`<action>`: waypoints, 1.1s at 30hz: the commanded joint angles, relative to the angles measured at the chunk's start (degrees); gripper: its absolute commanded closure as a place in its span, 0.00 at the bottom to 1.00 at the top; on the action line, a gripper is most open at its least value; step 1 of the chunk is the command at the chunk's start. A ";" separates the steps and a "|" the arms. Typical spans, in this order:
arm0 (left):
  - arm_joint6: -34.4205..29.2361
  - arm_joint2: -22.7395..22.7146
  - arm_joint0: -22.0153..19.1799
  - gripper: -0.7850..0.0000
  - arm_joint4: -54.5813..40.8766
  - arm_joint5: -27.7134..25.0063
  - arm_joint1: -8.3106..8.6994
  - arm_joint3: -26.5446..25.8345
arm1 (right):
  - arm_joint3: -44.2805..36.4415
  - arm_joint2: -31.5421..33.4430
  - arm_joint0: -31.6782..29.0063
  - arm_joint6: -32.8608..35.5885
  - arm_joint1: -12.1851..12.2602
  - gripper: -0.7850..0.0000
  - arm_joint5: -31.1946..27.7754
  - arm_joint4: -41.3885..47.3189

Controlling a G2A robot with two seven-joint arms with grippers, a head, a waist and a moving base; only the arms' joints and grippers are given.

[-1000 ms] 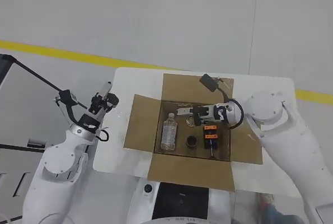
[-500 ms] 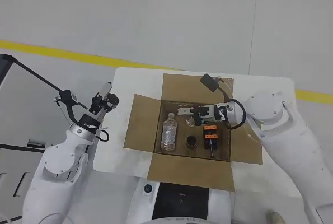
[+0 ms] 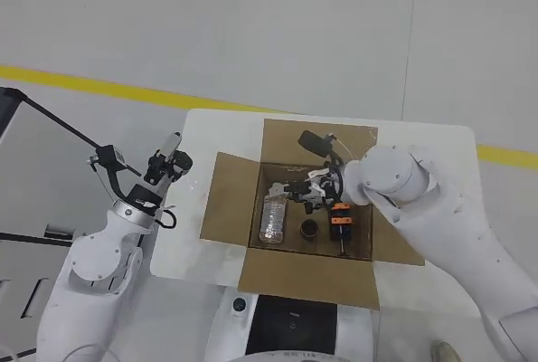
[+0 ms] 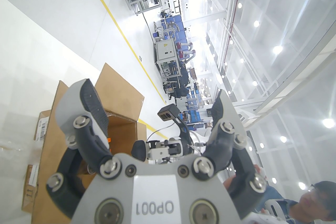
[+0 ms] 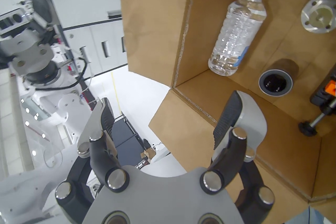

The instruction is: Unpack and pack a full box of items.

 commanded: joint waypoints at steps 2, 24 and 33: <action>0.01 0.00 0.00 0.00 0.00 0.00 0.00 0.00 | 3.40 -9.75 5.98 -8.85 -1.73 0.15 7.86 3.60; 0.01 0.00 0.00 0.00 0.00 0.00 0.00 0.00 | 13.73 -31.66 22.47 -16.24 -9.24 0.00 15.24 11.31; 0.01 0.00 0.00 0.00 0.00 0.00 0.00 0.00 | 10.74 -31.66 19.68 -16.24 -10.58 0.23 15.24 6.33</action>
